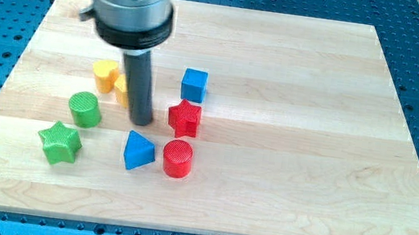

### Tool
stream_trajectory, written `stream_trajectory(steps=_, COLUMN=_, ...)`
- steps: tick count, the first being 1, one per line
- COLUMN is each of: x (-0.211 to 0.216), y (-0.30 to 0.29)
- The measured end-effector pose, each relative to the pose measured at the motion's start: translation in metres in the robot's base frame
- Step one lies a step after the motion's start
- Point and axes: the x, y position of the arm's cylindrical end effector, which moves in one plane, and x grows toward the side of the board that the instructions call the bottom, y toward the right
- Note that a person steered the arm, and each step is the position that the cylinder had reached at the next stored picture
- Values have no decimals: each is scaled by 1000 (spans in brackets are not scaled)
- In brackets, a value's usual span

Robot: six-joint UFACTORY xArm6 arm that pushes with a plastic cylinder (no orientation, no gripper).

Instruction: Push the hexagon right to the heart

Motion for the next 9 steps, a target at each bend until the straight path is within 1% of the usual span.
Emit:
stream_trajectory(steps=1, x=0, y=-15)
stream_trajectory(steps=3, x=-19, y=-17)
stream_trajectory(steps=4, x=-36, y=-16)
stream_trajectory(steps=5, x=-46, y=-3)
stream_trajectory(steps=6, x=-47, y=-2)
stream_trajectory(steps=8, x=-96, y=42)
stream_trajectory(steps=9, x=-150, y=53)
